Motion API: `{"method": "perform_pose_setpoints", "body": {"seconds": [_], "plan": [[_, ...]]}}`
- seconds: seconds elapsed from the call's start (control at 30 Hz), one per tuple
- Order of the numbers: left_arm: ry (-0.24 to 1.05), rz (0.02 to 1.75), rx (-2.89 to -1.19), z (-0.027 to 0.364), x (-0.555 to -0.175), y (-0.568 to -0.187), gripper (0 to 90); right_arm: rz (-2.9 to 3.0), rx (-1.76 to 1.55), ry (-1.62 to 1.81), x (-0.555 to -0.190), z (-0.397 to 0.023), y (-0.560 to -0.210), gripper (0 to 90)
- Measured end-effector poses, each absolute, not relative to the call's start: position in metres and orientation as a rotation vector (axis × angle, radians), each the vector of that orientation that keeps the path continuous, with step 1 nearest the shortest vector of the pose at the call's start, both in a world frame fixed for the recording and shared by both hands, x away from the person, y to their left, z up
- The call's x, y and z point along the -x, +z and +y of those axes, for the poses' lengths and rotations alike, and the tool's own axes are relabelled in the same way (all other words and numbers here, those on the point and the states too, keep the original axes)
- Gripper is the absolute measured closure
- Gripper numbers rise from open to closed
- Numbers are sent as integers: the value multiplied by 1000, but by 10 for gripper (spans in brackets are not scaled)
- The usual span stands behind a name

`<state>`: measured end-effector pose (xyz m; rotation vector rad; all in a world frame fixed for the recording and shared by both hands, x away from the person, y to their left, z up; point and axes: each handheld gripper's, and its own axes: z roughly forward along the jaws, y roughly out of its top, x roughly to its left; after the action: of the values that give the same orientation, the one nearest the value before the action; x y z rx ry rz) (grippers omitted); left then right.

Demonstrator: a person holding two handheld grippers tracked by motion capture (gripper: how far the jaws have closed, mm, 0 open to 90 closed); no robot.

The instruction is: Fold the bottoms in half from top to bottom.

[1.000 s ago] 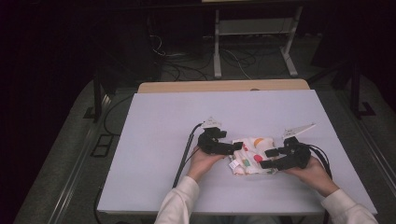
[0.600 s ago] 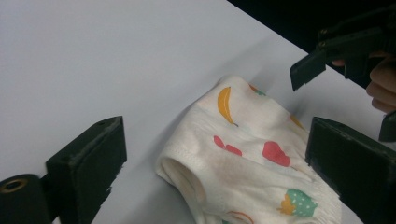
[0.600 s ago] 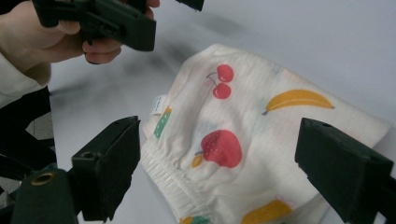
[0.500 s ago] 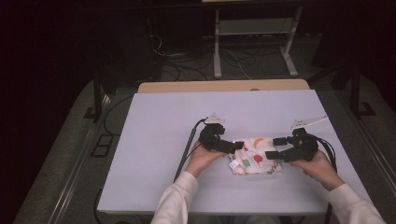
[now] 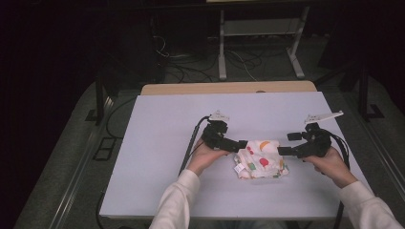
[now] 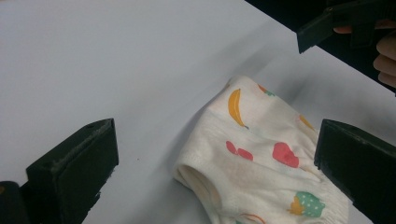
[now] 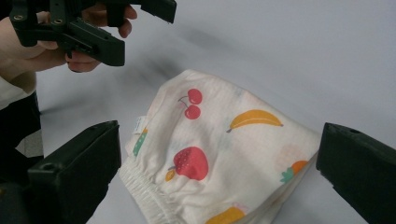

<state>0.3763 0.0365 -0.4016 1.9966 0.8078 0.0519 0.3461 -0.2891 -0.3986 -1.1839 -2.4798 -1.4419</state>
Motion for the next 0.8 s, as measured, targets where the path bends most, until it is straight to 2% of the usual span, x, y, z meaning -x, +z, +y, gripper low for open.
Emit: {"method": "perform_pose_setpoints", "body": {"seconds": [0.8], "plan": [[39,820,-2059,42,-397,-402,0,-2508,1248,-1408,-381,-292,-394,0]]}}
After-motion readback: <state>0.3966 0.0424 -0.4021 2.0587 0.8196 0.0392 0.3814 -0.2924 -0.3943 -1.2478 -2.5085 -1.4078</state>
